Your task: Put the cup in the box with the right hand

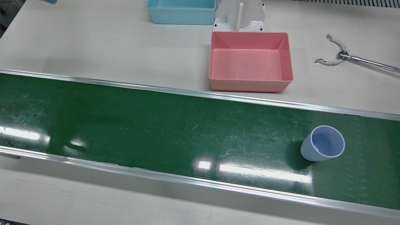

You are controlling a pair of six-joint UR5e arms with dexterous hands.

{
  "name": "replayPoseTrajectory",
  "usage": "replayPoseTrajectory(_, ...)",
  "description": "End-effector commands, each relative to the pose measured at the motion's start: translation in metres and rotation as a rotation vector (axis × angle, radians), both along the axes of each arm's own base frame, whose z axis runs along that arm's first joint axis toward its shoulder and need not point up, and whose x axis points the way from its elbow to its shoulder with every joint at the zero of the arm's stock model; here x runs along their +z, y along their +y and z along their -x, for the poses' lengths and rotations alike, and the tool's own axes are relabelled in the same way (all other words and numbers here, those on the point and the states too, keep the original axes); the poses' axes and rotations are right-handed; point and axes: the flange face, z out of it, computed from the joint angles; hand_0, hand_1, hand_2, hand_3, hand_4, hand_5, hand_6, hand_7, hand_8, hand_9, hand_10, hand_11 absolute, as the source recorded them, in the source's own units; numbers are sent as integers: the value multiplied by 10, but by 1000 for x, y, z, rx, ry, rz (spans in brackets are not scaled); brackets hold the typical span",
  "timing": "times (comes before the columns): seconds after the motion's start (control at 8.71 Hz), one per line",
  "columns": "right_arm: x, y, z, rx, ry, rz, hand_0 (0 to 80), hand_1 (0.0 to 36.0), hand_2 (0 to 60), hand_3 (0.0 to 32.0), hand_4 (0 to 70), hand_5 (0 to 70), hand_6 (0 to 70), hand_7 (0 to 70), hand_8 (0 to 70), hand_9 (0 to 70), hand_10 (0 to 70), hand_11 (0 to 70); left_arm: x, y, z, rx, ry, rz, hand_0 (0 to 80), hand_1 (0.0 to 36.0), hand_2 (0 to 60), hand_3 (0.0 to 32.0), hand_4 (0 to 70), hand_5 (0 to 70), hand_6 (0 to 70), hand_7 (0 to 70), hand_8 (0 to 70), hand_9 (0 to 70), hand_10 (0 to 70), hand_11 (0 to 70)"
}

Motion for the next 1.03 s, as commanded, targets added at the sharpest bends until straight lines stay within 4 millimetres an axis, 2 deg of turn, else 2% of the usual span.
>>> replayPoseTrajectory(0.0, 0, 0, 0, 0, 0, 0, 572, 122, 0, 0, 449, 55, 131, 559, 46, 157, 91, 148, 1, 1, 0, 0, -1, 1, 0, 0, 0, 0, 0, 0, 0, 0, 0, 0, 0, 0)
replayPoseTrajectory(0.92, 0, 0, 0, 0, 0, 0, 572, 122, 0, 0, 450, 55, 132, 566, 47, 159, 92, 149, 0, 0, -1, 1, 0, 0, 0, 0, 0, 0, 0, 0, 0, 0, 0, 0, 0, 0)
